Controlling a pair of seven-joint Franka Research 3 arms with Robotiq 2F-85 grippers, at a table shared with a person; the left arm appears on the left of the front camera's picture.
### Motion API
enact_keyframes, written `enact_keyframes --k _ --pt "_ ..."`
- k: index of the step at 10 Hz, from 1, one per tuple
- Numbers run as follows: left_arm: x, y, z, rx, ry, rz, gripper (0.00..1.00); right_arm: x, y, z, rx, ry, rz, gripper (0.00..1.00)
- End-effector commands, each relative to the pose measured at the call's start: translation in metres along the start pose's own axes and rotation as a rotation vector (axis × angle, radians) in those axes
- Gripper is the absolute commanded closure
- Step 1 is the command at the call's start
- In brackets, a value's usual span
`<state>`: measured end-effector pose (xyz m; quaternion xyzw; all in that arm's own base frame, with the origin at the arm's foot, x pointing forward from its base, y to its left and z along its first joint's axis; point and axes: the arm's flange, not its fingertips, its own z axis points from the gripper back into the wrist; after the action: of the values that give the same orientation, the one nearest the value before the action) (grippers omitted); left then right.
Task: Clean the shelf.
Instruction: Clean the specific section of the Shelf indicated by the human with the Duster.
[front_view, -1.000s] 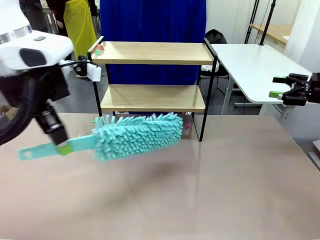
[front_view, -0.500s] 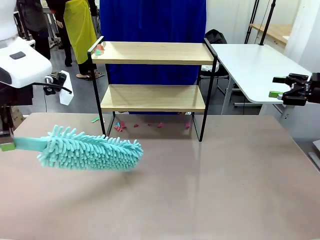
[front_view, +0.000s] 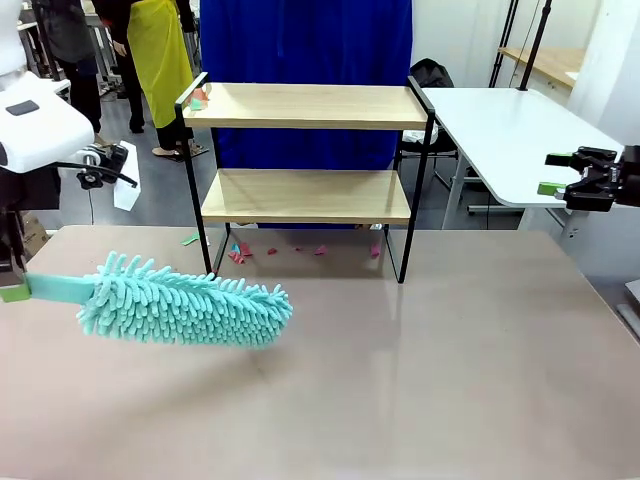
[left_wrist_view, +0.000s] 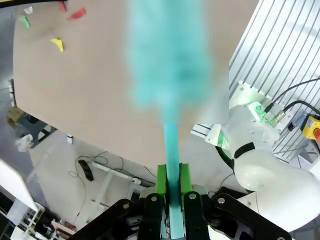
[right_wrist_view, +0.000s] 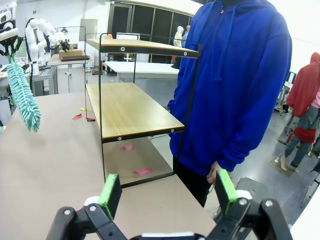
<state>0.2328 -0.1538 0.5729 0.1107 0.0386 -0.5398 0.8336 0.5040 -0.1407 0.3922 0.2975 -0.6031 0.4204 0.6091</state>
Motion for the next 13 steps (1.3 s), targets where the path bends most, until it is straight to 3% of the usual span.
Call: enact_keyframes --k 1,13 --pt "-0.0017 -0.0004 0.0021 0.01 0.009 0.008 0.87 0.0027 -0.0001 -0.0005 -0.001 -0.002 0.005 0.0" --pt "-0.0017 -0.0004 0.0021 0.01 0.009 0.008 0.87 0.0027 -0.0001 -0.0005 -0.001 -0.002 0.005 0.0"
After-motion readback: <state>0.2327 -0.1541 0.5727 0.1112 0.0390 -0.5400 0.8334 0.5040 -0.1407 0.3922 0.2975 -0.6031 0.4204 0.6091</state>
